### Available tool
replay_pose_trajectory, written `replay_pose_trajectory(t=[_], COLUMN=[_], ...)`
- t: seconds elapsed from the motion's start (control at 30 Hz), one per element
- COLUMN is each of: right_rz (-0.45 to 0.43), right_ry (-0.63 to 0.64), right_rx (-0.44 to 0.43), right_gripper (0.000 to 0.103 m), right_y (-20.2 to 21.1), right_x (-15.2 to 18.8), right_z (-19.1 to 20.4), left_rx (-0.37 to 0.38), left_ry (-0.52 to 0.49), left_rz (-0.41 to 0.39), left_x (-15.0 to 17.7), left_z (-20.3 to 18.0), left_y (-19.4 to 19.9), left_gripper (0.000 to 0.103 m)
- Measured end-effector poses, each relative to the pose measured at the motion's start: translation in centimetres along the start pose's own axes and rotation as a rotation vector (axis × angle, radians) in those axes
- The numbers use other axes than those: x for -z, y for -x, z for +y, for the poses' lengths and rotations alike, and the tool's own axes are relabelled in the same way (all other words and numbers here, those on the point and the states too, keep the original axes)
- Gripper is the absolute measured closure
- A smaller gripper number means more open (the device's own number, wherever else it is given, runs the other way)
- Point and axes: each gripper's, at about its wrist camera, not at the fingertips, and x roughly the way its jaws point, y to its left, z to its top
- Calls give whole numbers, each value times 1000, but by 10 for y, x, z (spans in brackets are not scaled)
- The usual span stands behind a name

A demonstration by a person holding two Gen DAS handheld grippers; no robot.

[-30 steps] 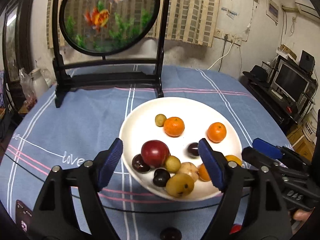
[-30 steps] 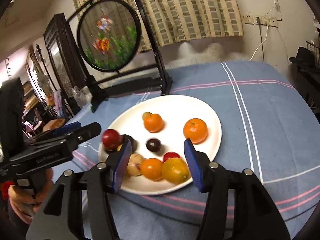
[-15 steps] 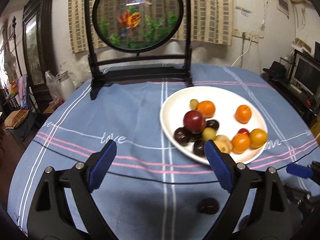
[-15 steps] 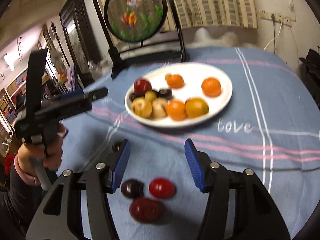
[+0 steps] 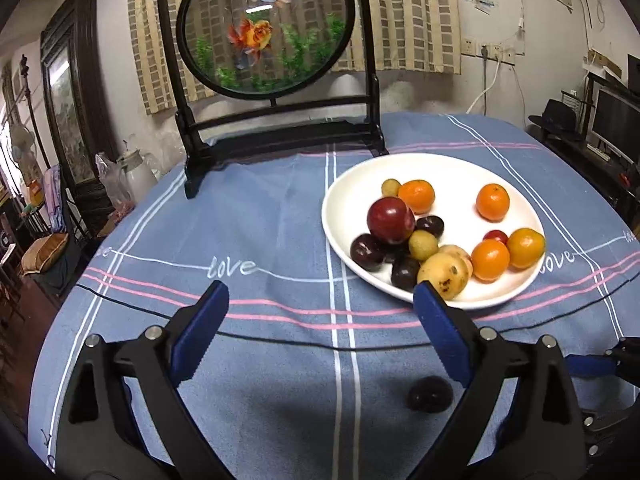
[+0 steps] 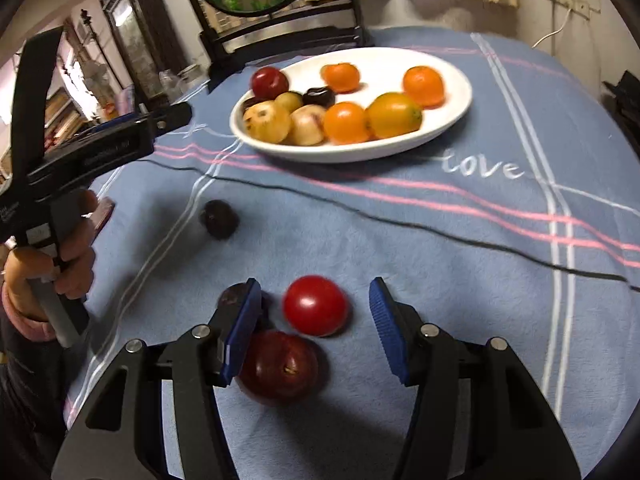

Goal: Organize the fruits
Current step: 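Grasp a dark plum with the left tool while the right tool grasps a red tomato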

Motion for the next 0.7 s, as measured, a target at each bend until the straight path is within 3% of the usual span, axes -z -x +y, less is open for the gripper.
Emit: replay_pose_trajectory(t=[0.17, 0.43, 0.57, 0.7], right_rz=[6, 4, 23, 66], right_ry=[-3, -85, -64, -108], right_rx=[-16, -104, -114, -189], right_gripper=[48, 72, 72, 59], right_y=[-1, 3, 2, -6], right_x=[-2, -2, -1, 1], right_z=[0, -14, -13, -17], left_rx=[14, 28, 47, 101], left_ry=[6, 8, -15, -57], left_rz=[6, 18, 42, 80], left_x=[6, 10, 14, 21], left_z=[4, 2, -1, -6], left_y=[5, 4, 2, 0], left_gripper=[8, 8, 8, 8])
